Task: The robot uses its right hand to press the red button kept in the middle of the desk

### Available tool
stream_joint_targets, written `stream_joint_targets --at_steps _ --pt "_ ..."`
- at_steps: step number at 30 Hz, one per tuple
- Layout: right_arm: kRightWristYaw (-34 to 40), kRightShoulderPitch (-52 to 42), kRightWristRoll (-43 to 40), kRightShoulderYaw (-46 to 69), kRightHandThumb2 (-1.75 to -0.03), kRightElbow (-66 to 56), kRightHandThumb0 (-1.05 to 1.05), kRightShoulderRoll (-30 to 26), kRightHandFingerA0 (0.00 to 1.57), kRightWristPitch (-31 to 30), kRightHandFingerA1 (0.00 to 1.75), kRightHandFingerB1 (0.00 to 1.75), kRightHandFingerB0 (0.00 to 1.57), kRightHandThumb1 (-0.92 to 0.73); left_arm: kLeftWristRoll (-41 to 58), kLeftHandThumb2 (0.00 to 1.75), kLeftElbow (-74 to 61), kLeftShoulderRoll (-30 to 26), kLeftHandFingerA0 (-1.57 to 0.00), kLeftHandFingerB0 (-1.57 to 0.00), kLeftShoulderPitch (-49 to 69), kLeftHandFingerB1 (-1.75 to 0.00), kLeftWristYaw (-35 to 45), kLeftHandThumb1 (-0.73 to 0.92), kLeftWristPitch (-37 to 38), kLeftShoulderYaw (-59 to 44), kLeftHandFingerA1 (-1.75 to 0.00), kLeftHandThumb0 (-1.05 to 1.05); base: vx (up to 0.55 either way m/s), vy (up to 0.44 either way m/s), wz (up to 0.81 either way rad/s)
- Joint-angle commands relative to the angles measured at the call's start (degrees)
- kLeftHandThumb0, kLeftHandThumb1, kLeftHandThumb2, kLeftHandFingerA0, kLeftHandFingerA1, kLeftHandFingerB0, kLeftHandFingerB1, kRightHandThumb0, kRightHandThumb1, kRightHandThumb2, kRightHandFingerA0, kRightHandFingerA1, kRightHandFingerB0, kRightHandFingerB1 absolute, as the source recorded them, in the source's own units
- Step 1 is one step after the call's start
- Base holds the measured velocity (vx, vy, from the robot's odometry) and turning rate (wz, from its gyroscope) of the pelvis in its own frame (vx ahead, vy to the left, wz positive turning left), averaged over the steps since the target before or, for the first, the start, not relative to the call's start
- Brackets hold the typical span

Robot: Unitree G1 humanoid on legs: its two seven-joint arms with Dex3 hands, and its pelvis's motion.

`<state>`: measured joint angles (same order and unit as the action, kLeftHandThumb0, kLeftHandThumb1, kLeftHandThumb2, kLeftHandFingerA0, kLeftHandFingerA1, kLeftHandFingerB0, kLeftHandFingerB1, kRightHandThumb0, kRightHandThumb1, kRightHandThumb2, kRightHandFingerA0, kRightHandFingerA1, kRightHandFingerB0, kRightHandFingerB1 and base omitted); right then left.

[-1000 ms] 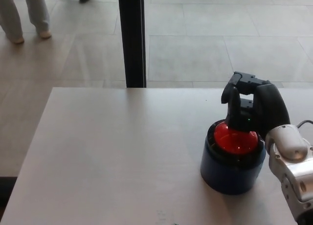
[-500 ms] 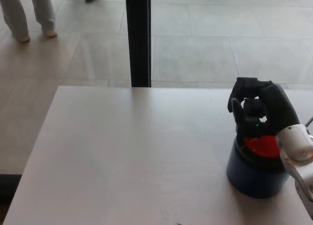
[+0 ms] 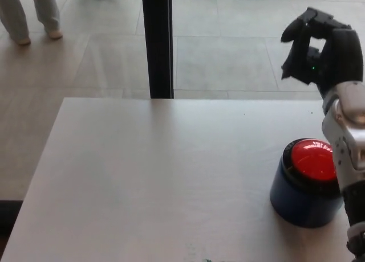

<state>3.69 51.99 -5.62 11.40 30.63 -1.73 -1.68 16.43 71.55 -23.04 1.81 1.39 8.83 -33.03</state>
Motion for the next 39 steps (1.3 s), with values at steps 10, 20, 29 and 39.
stream_joint_targets --at_steps 10,20,29,39 --pt "-5.1 16.8 -11.4 12.1 -1.46 -7.4 -0.19 -15.3 0.94 -11.5 1.75 1.68 0.77 -0.39 0.9 0.56 -0.1 -0.6 -0.87 -0.78 1.4 -0.54 1.3 0.52 2.7 -0.5 -0.64 -0.58 0.00 0.000 0.00" --pt "-8.4 4.1 -12.1 19.6 -1.37 -7.0 -0.14 -31.9 0.99 -12.7 1.75 1.49 0.86 -0.45 0.8 0.57 0.1 -0.8 -0.85 -0.79 1.0 -0.53 0.8 0.53 2.3 -0.4 -0.59 -0.54 0.00 0.000 0.00" --pt "-8.8 -15.0 -10.2 26.8 -1.48 -7.7 -0.29 -37.9 1.09 -7.4 1.75 1.49 1.00 -0.28 0.9 0.57 0.0 -0.9 -0.84 -0.78 0.3 -0.51 0.2 0.52 2.0 -0.3 -0.58 -0.56 0.00 0.000 0.00" --pt "-5.9 -37.4 -10.2 36.2 -1.30 -6.8 -0.46 -33.4 1.12 -3.1 1.75 1.51 0.93 -0.39 1.6 0.56 0.1 -1.5 -0.83 -0.76 -0.6 -0.53 0.6 0.51 1.4 -1.0 -0.62 -0.54 0.00 0.000 0.00"
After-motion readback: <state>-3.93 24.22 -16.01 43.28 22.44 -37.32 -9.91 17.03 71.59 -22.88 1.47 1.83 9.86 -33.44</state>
